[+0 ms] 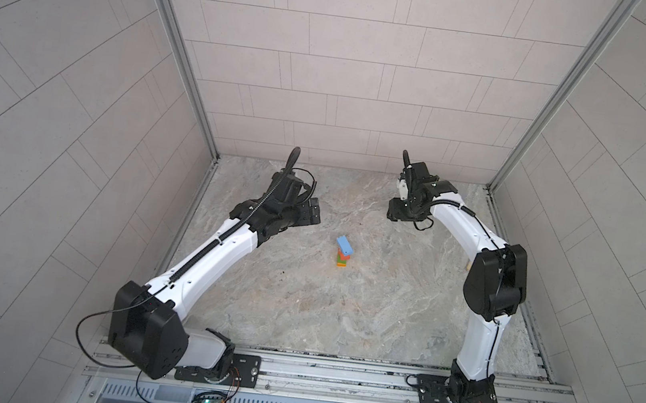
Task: Build the wood block tower
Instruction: 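Carry the lime green block over the structure with right gripper while left returns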
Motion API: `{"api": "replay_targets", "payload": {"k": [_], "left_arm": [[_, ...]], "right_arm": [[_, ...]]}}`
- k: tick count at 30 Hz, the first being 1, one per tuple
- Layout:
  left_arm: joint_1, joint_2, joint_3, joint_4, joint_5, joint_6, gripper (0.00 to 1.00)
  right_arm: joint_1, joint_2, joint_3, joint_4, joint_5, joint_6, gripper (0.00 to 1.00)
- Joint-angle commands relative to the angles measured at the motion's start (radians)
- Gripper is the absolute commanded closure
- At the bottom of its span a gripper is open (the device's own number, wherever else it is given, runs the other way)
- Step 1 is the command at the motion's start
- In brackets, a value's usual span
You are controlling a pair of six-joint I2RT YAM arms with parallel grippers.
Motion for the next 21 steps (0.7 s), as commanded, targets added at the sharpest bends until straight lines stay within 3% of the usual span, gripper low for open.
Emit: {"api": "replay_targets", "payload": {"k": [1,9,21], "left_arm": [[0.001,-0.064,-0.08,0.0,-0.005,-0.013,0.06],[0.001,-0.219,-0.304,0.093,-0.05,-0.102,0.06],[0.001,-0.317,-0.486,0.196,-0.129,-0.142,0.05]], "right_arm": [[0.056,-0.068,-0.01,-0.076,0.025,-0.023,0.52],[0.198,-0.119,-0.009,-0.12,0.068,0.014,0.53],[0.361,-0.115,-0.012,-0.111,0.115,0.065,0.54]]}}
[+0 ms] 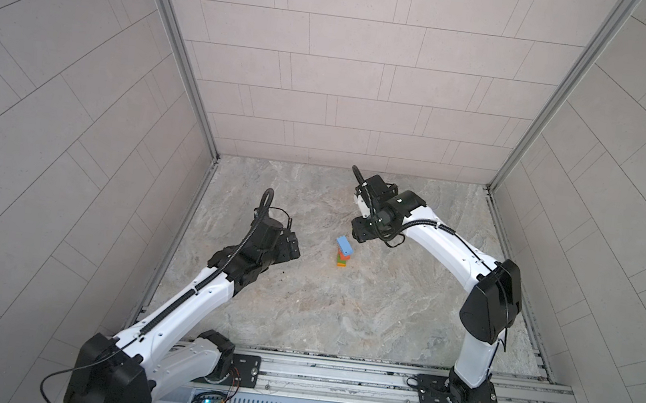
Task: Build the wood block tower
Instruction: 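Carry the lime green block over the structure with right gripper while left returns, then lower the lime green block onto the light blue block with the right gripper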
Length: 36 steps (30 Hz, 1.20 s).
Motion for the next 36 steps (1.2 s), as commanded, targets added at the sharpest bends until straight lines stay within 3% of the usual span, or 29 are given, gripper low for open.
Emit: {"api": "replay_targets", "payload": {"k": [1,36], "left_arm": [[0.001,-0.007,-0.029,0.064,-0.023,-0.021,0.05],[0.008,0.049,-0.113,0.173,-0.018,-0.009,0.04]], "right_arm": [[0.035,-0.025,0.007,-0.012,0.04,0.026,0.54],[0.094,0.15,0.122,-0.016,0.031,0.037,0.55]]}}
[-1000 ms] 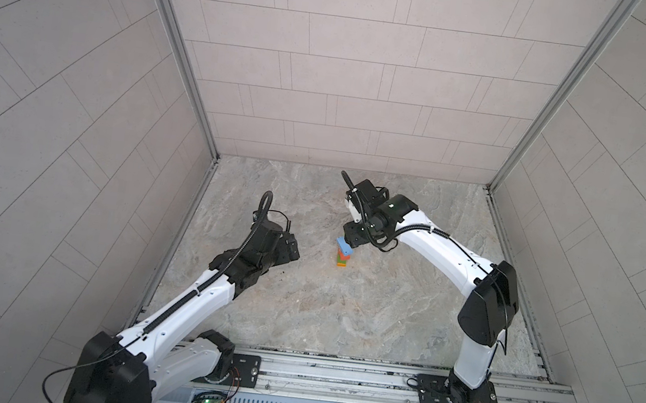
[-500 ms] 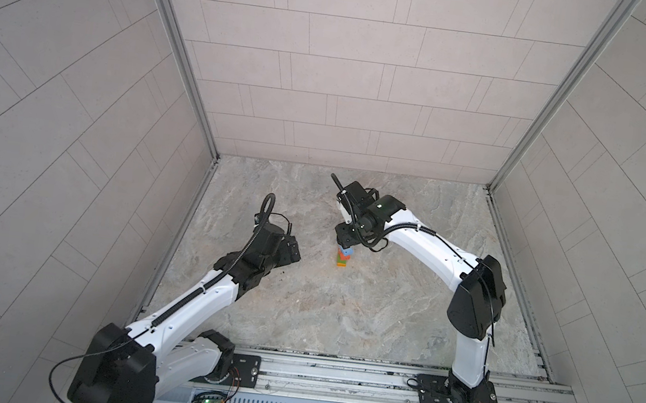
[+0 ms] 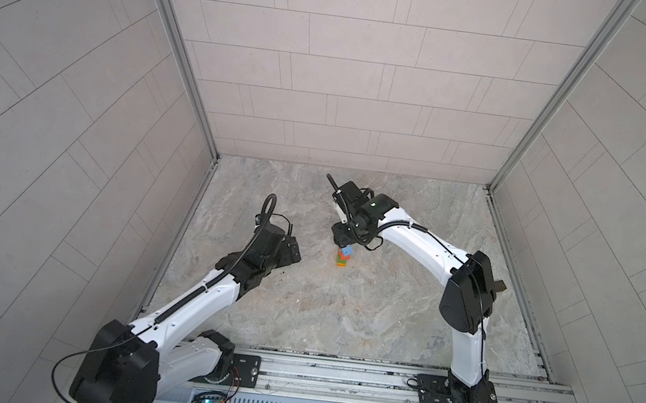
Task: Build the wood block tower
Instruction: 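Lower the lime green block onto the light blue block with the right gripper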
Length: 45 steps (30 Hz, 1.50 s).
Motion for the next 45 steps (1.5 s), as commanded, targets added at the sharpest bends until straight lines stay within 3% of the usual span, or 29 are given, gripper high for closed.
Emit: {"api": "replay_targets", "payload": {"k": [1,45], "left_arm": [[0.006,-0.001,-0.013,0.022,-0.005,0.006,0.04],[0.006,0.011,-0.017,0.033,0.015,0.006,0.04]], "right_arm": [[0.009,0.01,0.018,-0.021,0.021,0.003,0.55],[0.018,0.033,-0.007,-0.01,0.047,0.006,0.52]]}}
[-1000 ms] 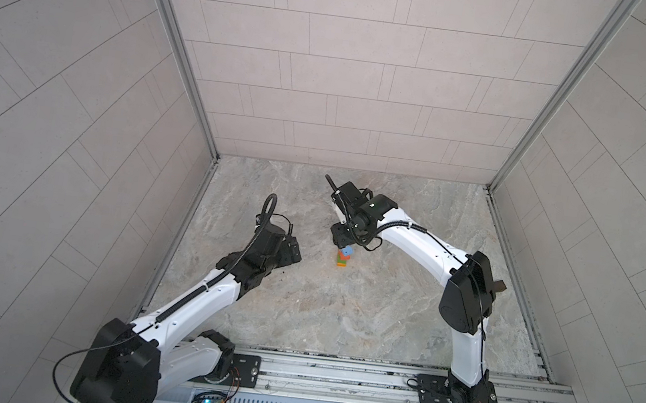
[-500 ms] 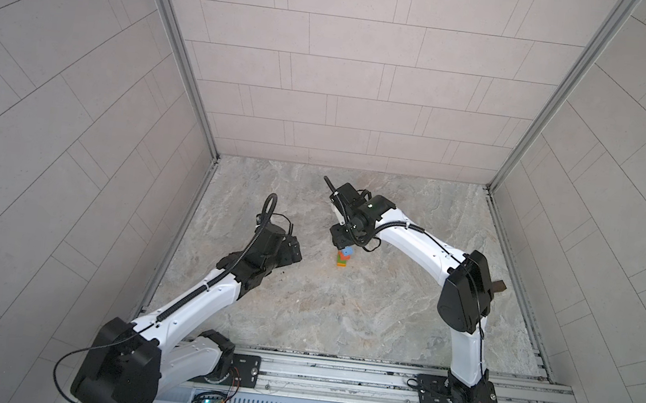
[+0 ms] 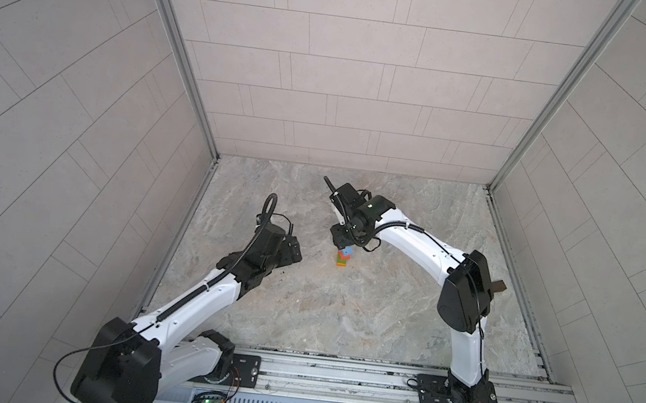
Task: Build the wood block tower
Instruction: 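Lower the lime green block onto the light blue block with the right gripper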
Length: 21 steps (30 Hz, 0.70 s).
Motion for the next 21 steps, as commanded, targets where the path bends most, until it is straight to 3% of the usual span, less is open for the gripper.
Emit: {"api": "replay_targets", "payload": {"k": [1,15,21], "left_arm": [[0.006,-0.002,-0.016,0.013,0.002,0.005,0.04],[0.006,0.0,-0.016,0.011,0.005,0.008,0.04],[0.006,0.002,-0.015,0.011,0.004,0.009,0.04]], "right_arm": [[0.005,0.02,-0.006,-0.012,0.024,0.006,0.52],[0.006,0.029,-0.004,-0.02,0.035,-0.003,0.5],[0.005,0.031,-0.01,-0.016,0.034,-0.004,0.45]]}}
